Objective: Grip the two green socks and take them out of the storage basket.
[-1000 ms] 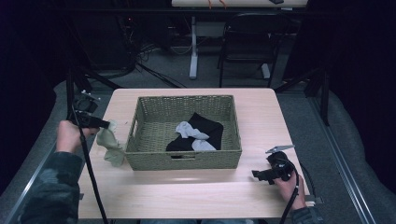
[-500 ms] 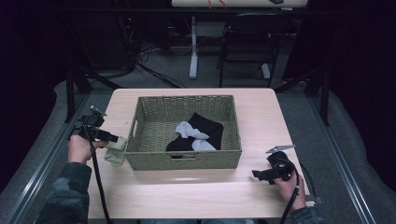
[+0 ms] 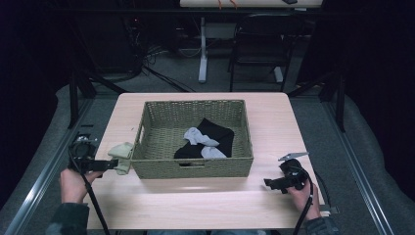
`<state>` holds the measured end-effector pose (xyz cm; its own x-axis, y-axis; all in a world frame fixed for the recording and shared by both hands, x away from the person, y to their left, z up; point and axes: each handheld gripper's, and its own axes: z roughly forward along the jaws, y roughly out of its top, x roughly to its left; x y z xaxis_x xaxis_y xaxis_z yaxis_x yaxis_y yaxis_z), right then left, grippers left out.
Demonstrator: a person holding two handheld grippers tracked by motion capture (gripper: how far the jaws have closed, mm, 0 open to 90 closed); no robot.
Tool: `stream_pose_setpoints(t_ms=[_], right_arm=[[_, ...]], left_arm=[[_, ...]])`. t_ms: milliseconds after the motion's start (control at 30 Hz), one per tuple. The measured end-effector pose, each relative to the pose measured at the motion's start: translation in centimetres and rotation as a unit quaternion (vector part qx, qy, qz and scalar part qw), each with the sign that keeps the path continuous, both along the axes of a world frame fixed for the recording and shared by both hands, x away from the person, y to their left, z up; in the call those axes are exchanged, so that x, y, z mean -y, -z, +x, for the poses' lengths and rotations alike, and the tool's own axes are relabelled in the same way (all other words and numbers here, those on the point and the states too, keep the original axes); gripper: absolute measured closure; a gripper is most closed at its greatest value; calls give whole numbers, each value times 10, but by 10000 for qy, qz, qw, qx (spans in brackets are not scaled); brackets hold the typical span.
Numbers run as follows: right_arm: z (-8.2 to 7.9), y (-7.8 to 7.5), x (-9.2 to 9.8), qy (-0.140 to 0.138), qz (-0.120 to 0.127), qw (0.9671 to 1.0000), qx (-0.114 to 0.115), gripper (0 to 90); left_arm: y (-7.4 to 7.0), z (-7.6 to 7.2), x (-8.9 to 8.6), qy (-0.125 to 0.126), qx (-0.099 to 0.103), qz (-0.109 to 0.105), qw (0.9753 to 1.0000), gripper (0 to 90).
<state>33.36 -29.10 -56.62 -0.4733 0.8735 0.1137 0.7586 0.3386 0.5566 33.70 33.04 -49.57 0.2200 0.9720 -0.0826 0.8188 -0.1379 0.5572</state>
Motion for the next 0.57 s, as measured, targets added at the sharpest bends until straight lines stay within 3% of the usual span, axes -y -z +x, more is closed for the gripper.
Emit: stream_pose_setpoints(t_ms=[67,200,300,400,500,567], right_arm=[[0,0,0,-7,-2,10000,-2,76],[0,0,0,-3,-4,10000,6,76],[0,0,0,-15,-20,10000,-3,76],[0,0,0,-4,7,10000,5,76],[0,0,1,-10,-4,10000,-14,77],[0,0,1,-6,0,10000,7,77]], left_arm=[[3,-6,1,-29,30,1,10000,69],[24,-28,6,-114,0,283,9995,24],[32,-36,8,-188,-30,307,9993,14],[48,-54,14,-284,32,263,9992,2],[50,-58,19,-196,-56,413,9989,1],[49,-59,20,-226,50,461,9987,1]])
